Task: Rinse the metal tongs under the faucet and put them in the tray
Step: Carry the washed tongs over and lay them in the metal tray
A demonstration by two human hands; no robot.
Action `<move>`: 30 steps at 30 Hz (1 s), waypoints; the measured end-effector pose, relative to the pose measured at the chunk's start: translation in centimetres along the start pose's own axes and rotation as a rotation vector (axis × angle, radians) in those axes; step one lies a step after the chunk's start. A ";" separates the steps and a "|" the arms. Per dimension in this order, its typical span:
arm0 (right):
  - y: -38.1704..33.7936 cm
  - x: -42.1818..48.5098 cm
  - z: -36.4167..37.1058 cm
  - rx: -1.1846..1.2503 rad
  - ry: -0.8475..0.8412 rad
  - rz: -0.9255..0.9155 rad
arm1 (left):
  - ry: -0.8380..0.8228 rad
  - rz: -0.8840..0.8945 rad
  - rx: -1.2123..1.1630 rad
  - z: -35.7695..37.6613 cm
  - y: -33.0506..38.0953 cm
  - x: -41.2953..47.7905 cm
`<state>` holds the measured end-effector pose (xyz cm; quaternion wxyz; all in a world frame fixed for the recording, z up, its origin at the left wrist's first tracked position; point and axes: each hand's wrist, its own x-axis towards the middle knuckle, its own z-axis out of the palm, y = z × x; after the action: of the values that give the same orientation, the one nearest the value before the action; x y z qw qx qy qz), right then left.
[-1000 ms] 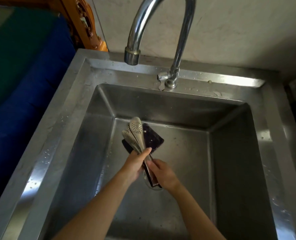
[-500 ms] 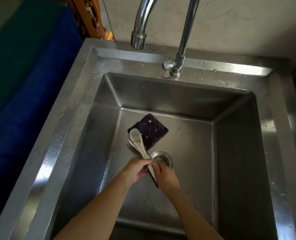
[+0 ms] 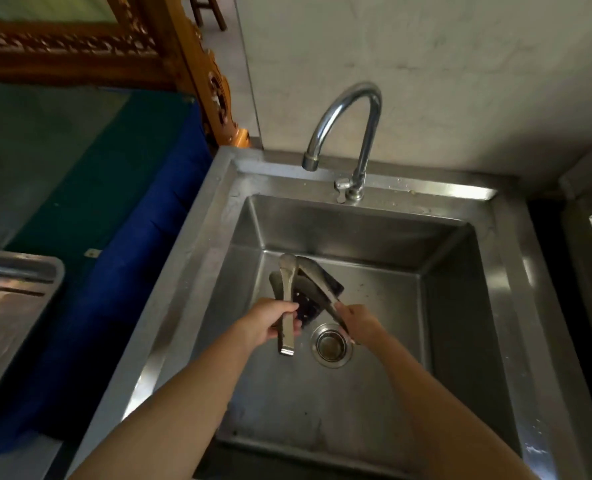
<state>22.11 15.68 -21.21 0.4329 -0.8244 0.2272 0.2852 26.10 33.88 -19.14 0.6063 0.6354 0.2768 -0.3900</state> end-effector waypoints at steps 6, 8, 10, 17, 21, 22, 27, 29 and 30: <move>-3.2 -4.3 -2.8 -0.068 0.044 0.044 | 0.089 0.156 0.324 -3.3 2.0 -6.2; -5.3 -6.5 -3.0 -0.128 0.112 0.023 | 0.109 0.211 0.415 -4.7 2.4 -8.6; -7.6 -9.0 -2.9 -0.246 0.177 -0.002 | 0.126 0.268 0.484 -6.3 2.8 -11.0; -16.4 -16.7 -1.9 -0.612 0.411 -0.141 | 0.310 0.407 0.699 -13.2 5.5 -19.4; -22.1 -19.0 -0.9 -0.756 0.477 -0.294 | 0.462 0.458 0.763 -17.3 7.5 -23.1; -23.5 -19.3 -0.6 -0.786 0.490 -0.335 | 0.497 0.466 0.764 -18.3 7.8 -24.0; -29.8 -19.8 1.8 -0.859 0.511 -0.589 | 0.681 0.460 0.717 -22.9 8.0 -27.9; -31.7 -19.6 3.1 -0.865 0.511 -0.689 | 0.740 0.438 0.649 -24.6 7.3 -28.9; -32.6 -19.5 3.9 -0.877 0.498 -0.741 | 0.775 0.432 0.608 -25.6 6.7 -29.3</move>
<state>27.01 38.50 9.02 0.0583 -0.9911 -0.1179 -0.0179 19.85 61.90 7.95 0.3147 0.9222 0.2177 -0.0557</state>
